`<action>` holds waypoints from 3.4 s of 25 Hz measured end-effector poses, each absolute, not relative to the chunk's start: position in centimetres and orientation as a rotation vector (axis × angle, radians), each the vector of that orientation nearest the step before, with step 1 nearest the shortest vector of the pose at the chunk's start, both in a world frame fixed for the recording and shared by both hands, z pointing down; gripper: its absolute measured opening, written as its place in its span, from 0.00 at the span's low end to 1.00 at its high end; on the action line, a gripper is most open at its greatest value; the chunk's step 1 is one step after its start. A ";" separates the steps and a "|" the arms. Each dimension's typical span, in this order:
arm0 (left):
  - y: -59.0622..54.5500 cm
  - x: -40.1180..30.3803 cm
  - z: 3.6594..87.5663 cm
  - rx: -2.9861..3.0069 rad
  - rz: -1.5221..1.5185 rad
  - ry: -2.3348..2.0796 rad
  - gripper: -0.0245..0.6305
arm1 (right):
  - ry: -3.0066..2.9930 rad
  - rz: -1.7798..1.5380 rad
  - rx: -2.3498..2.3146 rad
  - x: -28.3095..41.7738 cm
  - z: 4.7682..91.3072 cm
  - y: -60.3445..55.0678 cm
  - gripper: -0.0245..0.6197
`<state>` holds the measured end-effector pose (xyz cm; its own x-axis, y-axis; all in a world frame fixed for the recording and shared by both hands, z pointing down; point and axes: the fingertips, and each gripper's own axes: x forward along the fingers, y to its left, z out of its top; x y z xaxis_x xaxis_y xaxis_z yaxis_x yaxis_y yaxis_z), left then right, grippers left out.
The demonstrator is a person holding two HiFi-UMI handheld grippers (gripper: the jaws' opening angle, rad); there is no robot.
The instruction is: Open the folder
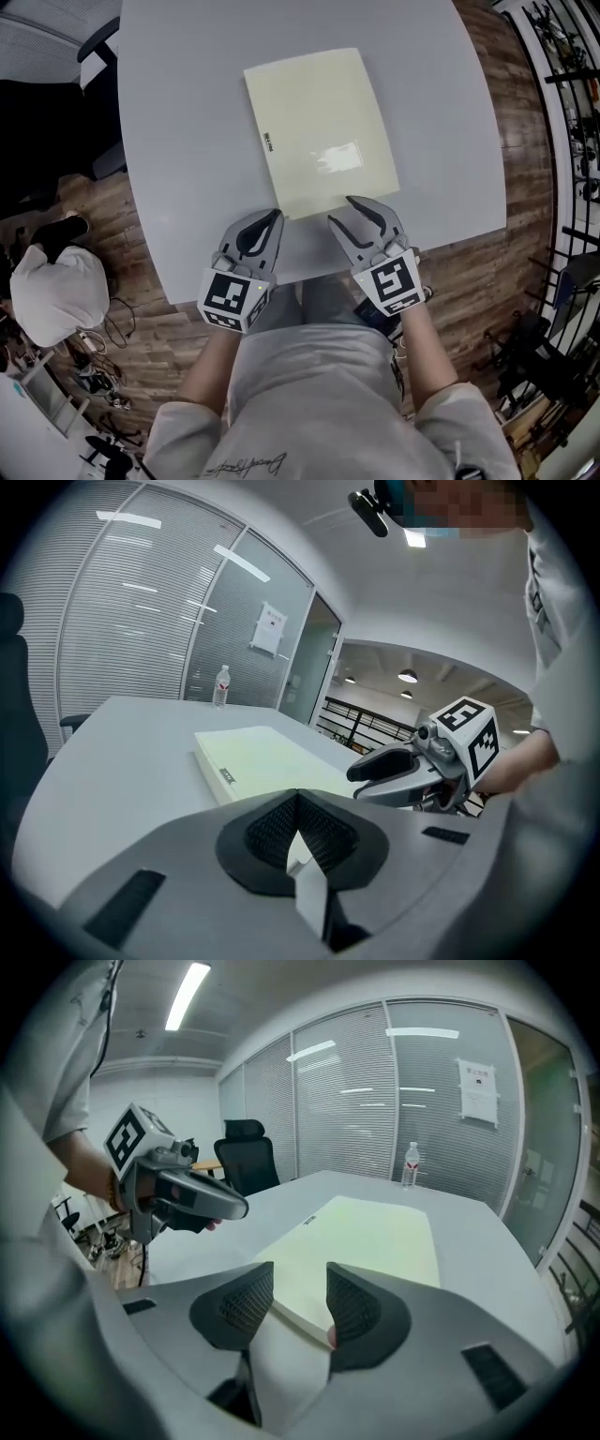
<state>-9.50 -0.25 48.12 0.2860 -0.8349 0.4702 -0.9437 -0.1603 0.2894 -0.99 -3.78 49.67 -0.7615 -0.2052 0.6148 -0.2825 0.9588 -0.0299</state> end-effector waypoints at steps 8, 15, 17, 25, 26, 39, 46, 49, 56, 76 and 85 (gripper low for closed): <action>0.1 -9.4 49.3 2.014 0.286 -1.572 0.05 | -2.315 -0.135 0.212 -1.4 53.2 -2.2 0.42; 0.4 -9.8 49.6 1.998 0.288 -1.569 0.05 | -2.214 -0.311 0.175 -1.8 55.1 -2.2 0.46; 0.4 -9.9 49.8 1.992 0.286 -1.567 0.05 | -2.198 -0.350 0.160 -2.1 55.7 -2.2 0.46; 0.7 -9.9 50.3 1.976 0.285 -1.561 0.05 | -2.188 -0.440 0.181 -2.4 56.4 -2.9 0.40; 0.7 -9.9 50.4 1.973 0.285 -1.560 0.05 | -2.191 -0.431 0.177 -2.4 56.3 -2.9 0.39; 0.8 -9.5 53.0 1.945 0.324 -1.544 0.05 | -2.283 -0.354 0.207 -3.1 54.6 -2.2 0.15; -0.7 -9.0 54.7 1.952 0.346 -1.574 0.05 | -2.273 -0.404 0.238 -3.4 54.8 -2.0 0.11; -1.0 -9.2 54.8 1.954 0.327 -1.591 0.05 | -2.262 -0.403 0.244 -3.4 55.0 -1.9 0.11; -1.3 -9.6 54.9 1.984 0.336 -1.616 0.05 | -2.239 -0.398 0.267 -3.8 55.4 -1.9 0.11; -2.3 -10.3 55.0 1.931 0.358 -1.647 0.05 | -2.299 -0.405 0.388 -3.9 52.3 -3.3 0.08; -2.3 -10.9 55.6 1.923 0.360 -1.608 0.05 | -2.374 -0.365 0.531 -3.3 48.4 -4.6 0.08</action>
<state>-10.86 -2.27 55.61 0.2293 -0.7962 0.5598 -0.9590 -0.0863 0.2700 -3.33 -4.61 48.42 -0.6939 -0.4638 0.5508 -0.2770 0.8780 0.3903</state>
